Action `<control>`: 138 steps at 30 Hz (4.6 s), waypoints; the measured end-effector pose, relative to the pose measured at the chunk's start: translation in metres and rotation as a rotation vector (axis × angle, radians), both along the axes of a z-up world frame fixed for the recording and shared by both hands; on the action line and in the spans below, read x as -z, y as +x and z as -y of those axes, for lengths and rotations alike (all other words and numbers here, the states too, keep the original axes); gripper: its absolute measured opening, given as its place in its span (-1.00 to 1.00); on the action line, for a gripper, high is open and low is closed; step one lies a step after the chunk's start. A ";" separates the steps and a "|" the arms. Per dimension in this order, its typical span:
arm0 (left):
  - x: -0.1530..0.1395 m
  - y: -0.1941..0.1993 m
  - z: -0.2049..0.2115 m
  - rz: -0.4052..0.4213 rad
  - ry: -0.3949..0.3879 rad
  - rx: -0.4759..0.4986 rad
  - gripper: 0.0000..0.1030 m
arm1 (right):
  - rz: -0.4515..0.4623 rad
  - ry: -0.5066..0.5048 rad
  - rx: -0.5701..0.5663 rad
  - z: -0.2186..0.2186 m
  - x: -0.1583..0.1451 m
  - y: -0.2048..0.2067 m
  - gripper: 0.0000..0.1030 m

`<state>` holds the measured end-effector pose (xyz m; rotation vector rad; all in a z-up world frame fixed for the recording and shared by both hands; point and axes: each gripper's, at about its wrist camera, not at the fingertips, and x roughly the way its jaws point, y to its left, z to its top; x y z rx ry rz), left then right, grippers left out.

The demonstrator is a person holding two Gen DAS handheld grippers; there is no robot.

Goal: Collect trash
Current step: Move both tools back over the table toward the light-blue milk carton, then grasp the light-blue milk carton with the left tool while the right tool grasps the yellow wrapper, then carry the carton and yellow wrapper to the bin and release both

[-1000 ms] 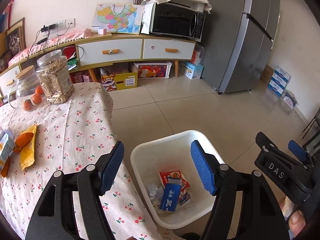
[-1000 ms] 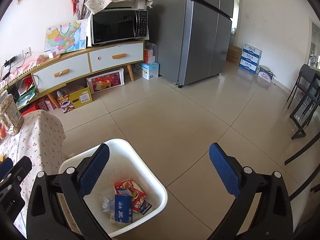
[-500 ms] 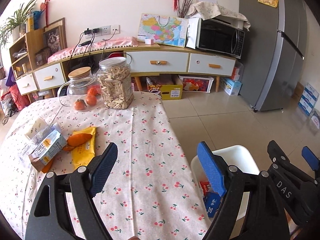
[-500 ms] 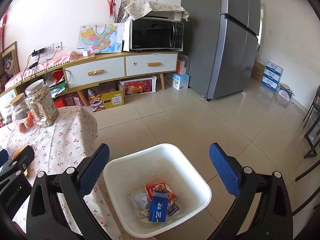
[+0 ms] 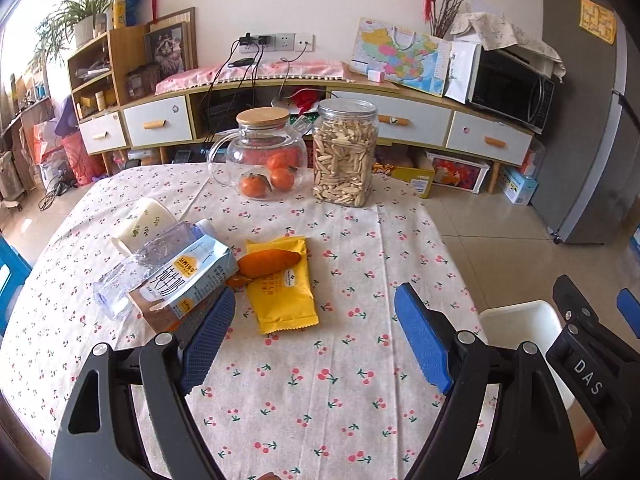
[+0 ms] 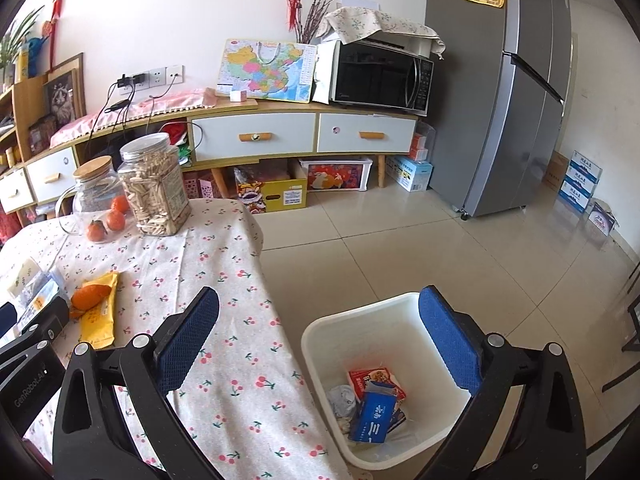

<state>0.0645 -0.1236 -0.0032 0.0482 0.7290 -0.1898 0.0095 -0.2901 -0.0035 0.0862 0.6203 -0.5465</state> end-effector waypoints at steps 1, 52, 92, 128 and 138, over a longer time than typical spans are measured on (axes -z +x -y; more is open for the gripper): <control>0.001 0.002 -0.007 -0.002 0.002 -0.012 0.55 | -0.004 0.000 -0.012 -0.006 0.001 0.003 0.86; -0.011 0.044 -0.153 -0.216 -0.190 0.021 -0.35 | -0.294 0.392 -0.390 -0.093 0.080 0.127 0.84; -0.012 0.032 -0.151 -0.108 -0.238 -0.072 -0.34 | -0.079 0.331 -0.571 -0.116 0.015 0.087 -0.98; 0.005 0.007 -0.005 -0.114 -0.183 0.154 -0.34 | -0.059 0.173 -0.203 0.029 0.012 0.016 -0.97; 0.006 -0.007 0.046 -0.122 -0.172 0.242 -0.34 | -0.119 0.152 -0.070 0.077 0.028 -0.010 -0.97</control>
